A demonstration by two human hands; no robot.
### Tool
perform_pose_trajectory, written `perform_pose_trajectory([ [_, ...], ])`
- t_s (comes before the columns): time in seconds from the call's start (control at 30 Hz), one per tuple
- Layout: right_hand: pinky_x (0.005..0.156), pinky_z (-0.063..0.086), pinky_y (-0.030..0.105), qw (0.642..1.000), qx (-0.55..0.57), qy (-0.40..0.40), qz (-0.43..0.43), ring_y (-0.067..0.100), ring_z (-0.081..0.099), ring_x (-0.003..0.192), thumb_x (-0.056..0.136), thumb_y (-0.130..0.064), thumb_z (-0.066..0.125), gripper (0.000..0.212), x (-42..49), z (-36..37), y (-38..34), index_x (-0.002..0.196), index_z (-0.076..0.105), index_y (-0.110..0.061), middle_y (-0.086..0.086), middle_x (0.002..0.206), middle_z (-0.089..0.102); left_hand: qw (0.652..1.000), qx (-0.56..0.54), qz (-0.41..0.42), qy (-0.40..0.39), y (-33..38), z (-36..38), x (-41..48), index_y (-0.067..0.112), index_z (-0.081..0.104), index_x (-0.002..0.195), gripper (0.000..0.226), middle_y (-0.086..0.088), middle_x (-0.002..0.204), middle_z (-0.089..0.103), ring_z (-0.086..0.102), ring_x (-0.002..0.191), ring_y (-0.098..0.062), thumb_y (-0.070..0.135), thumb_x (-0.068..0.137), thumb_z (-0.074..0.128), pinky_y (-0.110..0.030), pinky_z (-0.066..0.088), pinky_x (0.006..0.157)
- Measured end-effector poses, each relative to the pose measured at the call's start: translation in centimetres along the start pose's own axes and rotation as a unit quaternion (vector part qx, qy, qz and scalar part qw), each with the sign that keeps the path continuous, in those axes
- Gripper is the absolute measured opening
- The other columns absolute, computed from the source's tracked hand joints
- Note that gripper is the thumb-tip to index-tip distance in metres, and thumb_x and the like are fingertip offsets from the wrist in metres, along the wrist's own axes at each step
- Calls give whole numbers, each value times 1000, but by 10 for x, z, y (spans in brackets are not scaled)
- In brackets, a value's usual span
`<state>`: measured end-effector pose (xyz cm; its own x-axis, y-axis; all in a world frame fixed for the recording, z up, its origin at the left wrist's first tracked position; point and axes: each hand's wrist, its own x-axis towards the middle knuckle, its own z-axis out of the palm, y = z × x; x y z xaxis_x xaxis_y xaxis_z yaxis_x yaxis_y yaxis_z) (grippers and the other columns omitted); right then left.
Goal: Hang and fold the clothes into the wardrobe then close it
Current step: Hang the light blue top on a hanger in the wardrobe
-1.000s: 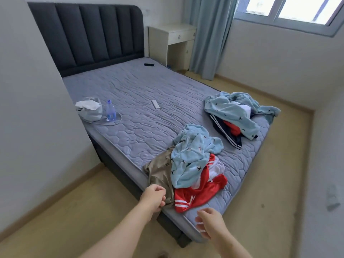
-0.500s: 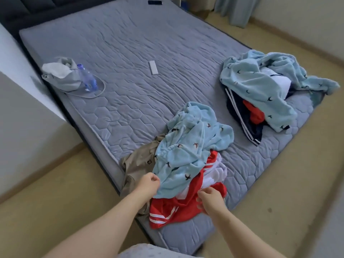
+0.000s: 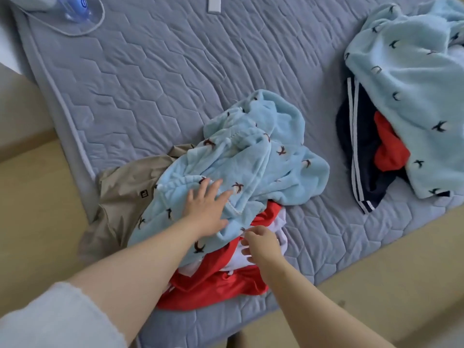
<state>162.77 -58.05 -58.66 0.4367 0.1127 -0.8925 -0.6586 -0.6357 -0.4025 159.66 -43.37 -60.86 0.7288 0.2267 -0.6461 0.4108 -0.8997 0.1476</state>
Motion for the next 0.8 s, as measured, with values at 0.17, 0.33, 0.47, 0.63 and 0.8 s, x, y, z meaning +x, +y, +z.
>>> perform_pose_trajectory([
  [0.17, 56, 39, 22, 999, 24, -7, 31, 13, 51, 61, 92, -7, 40, 19, -7, -6, 8, 81, 54, -16, 2, 74, 56, 979, -143, -62, 133, -3, 1, -5, 18, 51, 101, 11, -1, 123, 48, 39, 119, -21, 19, 91, 51, -30, 33, 92],
  [0.33, 68, 44, 29, 997, 6, 22, -70, 18, 55, 72, 88, 2, 39, 40, -42, 5, -26, 122, 49, -18, 2, 89, 56, 862, -444, -97, 223, -25, -51, -64, 30, 40, 74, 27, 9, 67, 49, 46, 59, -3, 17, 91, 55, -11, 35, 51],
  [0.47, 72, 44, 17, 958, -3, 48, -281, 12, 52, 89, 84, 10, 40, 77, -100, 17, -81, 141, 24, -40, -4, 133, 36, 822, -490, -8, 289, -45, -120, -132, 38, 51, 81, 31, 17, 70, 59, 50, 64, 14, 9, 89, 57, -3, 36, 59],
  [0.63, 59, 45, 16, 875, -124, 74, -462, 7, 47, 104, 85, 8, 44, 94, -183, 35, -144, 128, 2, -64, -13, 152, 5, 839, -459, 87, 280, -64, -195, -217, 39, 53, 86, 31, 15, 80, 58, 50, 72, 10, 9, 90, 56, -9, 35, 68],
  [0.8, 73, 38, 17, 830, -241, -15, -502, 13, 51, 104, 81, 5, 44, 72, -268, 69, -169, 138, 36, -38, -2, 138, 39, 783, -489, 119, 366, -85, -232, -299, 35, 57, 87, 31, 20, 83, 64, 54, 79, 8, 4, 89, 57, -10, 40, 74],
])
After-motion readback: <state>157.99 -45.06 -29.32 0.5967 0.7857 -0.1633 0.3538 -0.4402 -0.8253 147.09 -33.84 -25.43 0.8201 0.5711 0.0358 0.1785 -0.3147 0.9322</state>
